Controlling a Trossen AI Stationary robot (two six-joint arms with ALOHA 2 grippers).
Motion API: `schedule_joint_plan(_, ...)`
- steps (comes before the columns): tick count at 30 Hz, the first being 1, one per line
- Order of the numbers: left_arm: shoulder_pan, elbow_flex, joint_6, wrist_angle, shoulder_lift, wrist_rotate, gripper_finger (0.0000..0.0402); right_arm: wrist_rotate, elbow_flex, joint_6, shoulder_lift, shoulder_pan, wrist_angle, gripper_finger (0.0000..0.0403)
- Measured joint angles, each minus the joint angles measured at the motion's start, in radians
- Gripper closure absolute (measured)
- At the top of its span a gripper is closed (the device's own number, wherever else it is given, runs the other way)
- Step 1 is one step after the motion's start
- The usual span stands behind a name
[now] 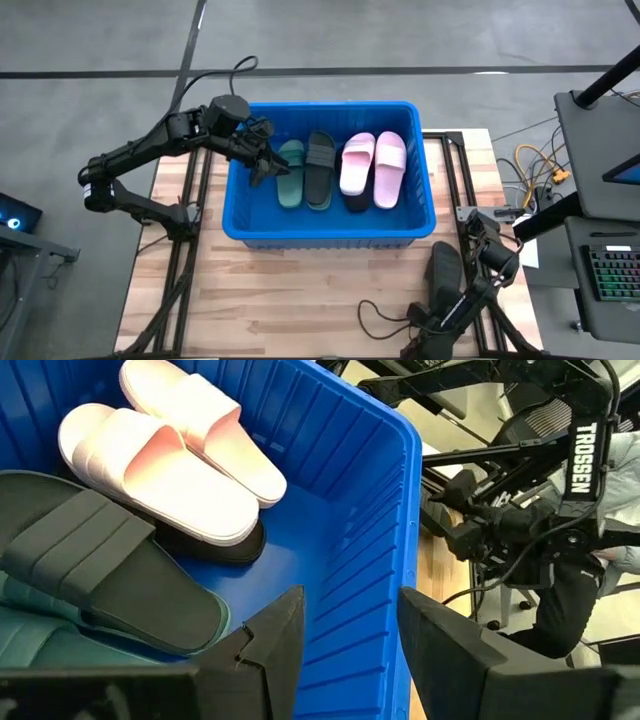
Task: Pick and place slides into bin
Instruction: Put the black slide into the bin
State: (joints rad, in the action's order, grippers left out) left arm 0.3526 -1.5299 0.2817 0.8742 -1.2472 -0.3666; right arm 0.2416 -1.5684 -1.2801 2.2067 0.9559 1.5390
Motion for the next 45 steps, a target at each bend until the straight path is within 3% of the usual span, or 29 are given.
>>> schedule_joint_plan(4, -0.010, 0.000, 0.000, 0.000, 0.000, 0.000, 0.0258, 0.000, 0.002, -0.026, -0.001, -0.003, -0.009, 0.0038)
schedule_joint_plan(7, -0.017, 0.000, 0.000, 0.000, 0.000, 0.000, 0.0258, -0.010, -0.026, -0.068, -0.001, -0.003, -0.011, 0.0079)
schedule_joint_plan(17, -0.023, 0.000, -0.001, -0.001, 0.000, 0.000, 0.0258, 0.029, -0.073, -0.132, -0.005, -0.006, -0.068, 0.0330)
schedule_joint_plan(23, -0.028, 0.000, -0.007, -0.001, 0.000, 0.001, 0.0258, 0.032, -0.136, -0.221, -0.026, -0.005, -0.103, 0.0334)
schedule_joint_plan(29, -0.030, 0.000, -0.009, -0.002, 0.000, 0.000, 0.0258, -0.033, -0.337, -0.337, -0.027, 0.006, 0.003, 0.0334)
schedule_joint_plan(45, -0.034, 0.000, -0.058, -0.002, 0.001, -0.009, 0.0258, -0.329, -0.791, -0.889, -0.043, 0.109, 0.020, 0.0349)
